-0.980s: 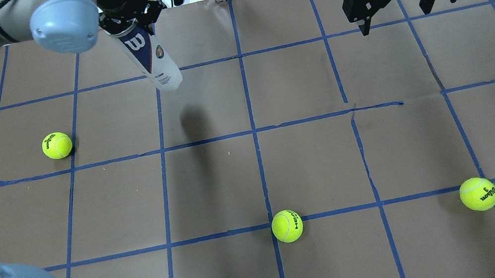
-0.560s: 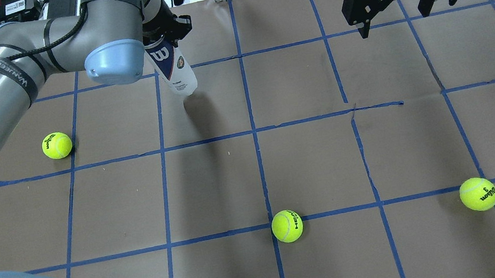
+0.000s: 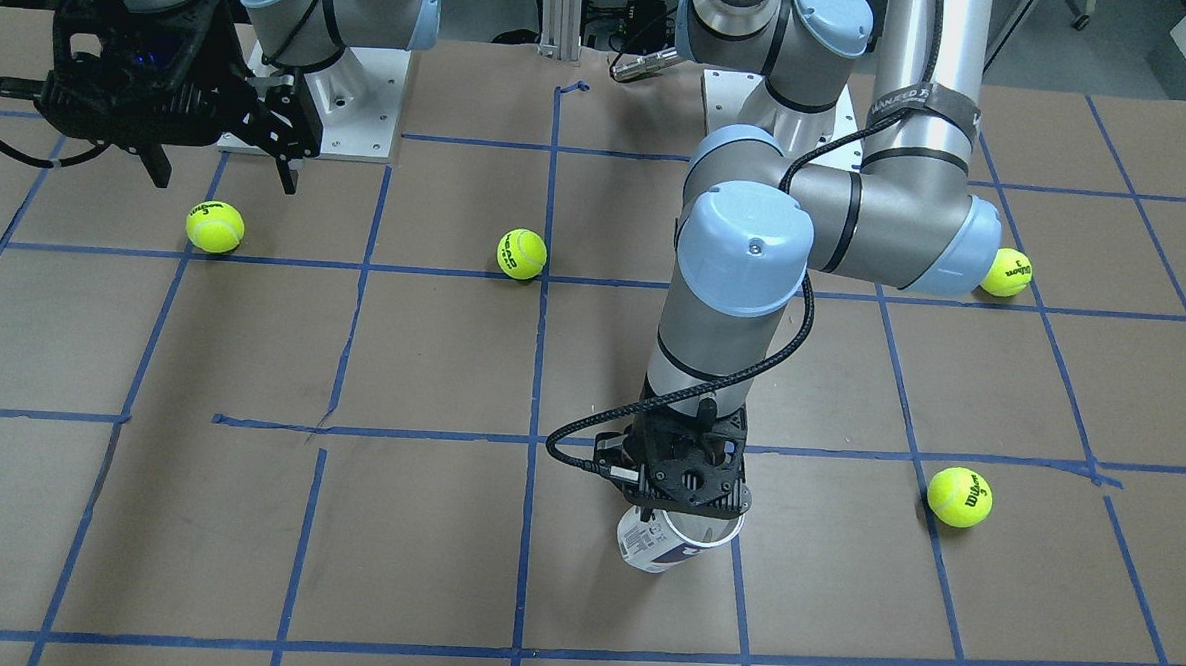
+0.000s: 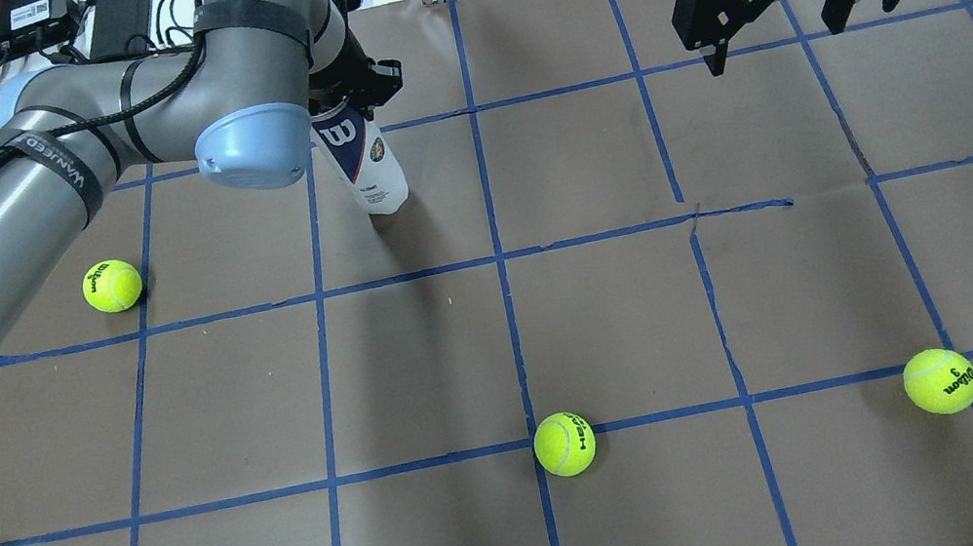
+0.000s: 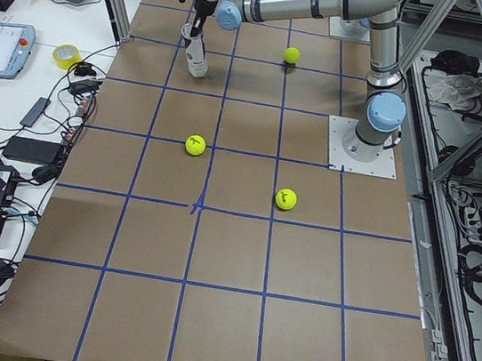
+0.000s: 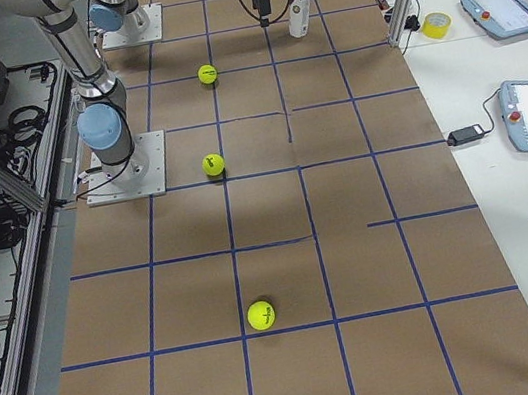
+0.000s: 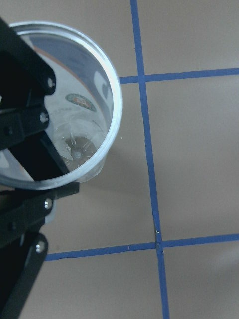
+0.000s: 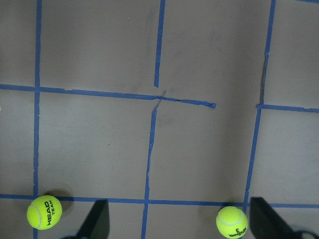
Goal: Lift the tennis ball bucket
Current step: 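Lower the upright can onto the table with the left gripper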
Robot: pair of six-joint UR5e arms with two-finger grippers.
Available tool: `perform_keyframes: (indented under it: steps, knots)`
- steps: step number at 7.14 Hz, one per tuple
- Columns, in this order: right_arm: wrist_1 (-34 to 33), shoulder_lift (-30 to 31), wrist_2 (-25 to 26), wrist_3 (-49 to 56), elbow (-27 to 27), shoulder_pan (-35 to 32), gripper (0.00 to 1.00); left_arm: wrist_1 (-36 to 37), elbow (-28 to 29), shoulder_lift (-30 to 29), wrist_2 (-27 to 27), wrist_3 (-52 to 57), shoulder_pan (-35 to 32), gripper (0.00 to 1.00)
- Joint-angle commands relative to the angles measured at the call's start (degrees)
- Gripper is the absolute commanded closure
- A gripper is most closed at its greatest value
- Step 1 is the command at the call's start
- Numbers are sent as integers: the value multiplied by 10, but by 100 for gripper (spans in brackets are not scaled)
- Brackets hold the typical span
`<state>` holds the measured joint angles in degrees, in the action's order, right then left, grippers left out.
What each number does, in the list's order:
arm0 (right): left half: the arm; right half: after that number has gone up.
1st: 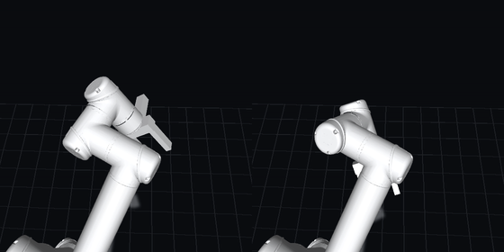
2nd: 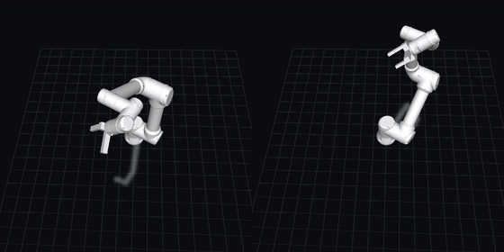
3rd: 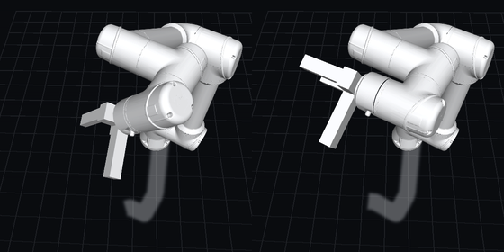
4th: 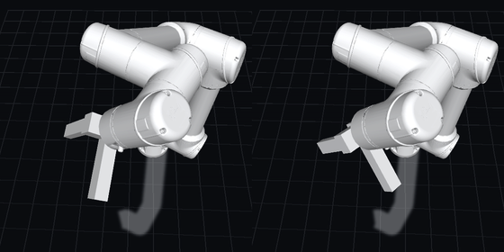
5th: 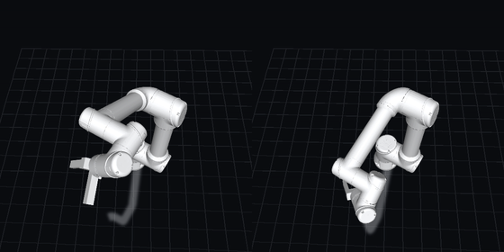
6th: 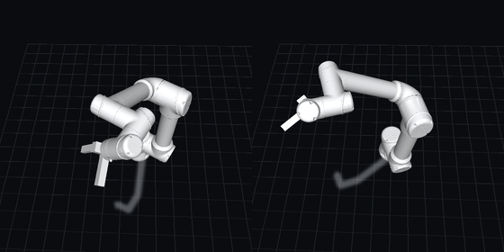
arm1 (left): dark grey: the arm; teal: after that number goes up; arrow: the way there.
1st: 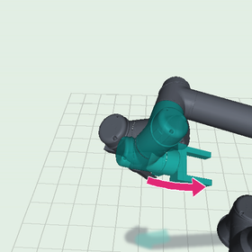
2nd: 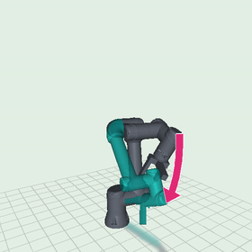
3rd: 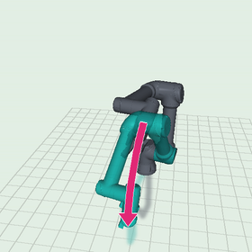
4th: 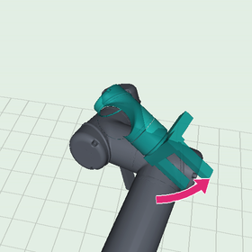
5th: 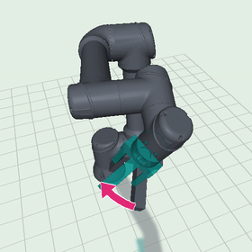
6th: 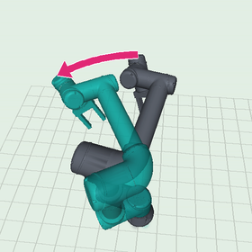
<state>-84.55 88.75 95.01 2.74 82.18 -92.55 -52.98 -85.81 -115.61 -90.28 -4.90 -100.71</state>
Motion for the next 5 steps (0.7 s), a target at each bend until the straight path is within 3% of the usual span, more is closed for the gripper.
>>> perform_keyframes:
  steps: [1,2,4,5]
  knots:
    - [0,0,0,1,0,0,0,-12,1,2,27,-3,-1,6]
    - [0,1,0,1,0,1,0,-16,3,7,27,-4,-1,0]
    - [0,0,1,1,0,0,0,-61,26,30,27,-4,-1,0]
    - [0,0,0,1,0,0,0,-129,61,44,21,-6,0,0]
